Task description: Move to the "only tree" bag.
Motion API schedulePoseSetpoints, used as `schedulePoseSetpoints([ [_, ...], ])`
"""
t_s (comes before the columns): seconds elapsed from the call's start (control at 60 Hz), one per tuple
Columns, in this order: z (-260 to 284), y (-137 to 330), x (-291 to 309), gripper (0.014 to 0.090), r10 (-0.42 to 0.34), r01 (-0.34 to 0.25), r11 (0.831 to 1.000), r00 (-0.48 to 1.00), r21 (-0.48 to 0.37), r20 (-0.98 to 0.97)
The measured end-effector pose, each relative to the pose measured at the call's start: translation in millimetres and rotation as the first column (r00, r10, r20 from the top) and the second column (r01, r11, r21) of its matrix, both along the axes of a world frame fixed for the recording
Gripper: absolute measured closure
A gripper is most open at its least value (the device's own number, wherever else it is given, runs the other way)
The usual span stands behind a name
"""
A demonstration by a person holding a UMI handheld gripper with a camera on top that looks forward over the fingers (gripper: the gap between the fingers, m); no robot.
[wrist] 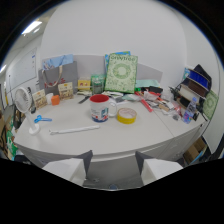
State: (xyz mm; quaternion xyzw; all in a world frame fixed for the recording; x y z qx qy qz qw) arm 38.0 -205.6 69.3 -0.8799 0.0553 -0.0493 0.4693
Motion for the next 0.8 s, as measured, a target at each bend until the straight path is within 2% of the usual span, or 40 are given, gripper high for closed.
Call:
schedulePoseSetpoints([
  [0.167,3.6,40.2,52.3,0.0203,0.015,-0.015,1.000,1.000,-0.006,-0.013],
  [0.333,14.1,104.4,95.6,0.0207,0.061,-0.061,0.998,0.998,0.008,-0.026],
  [0.583,49.2,235.0,121.1,0.0204,0.165,-0.159,0.983,0.984,0.088,-0.065],
  [0.8,87.9,356.7,133.9,0.0207,0.188,-0.175,0.970,0.980,0.168,-0.066],
])
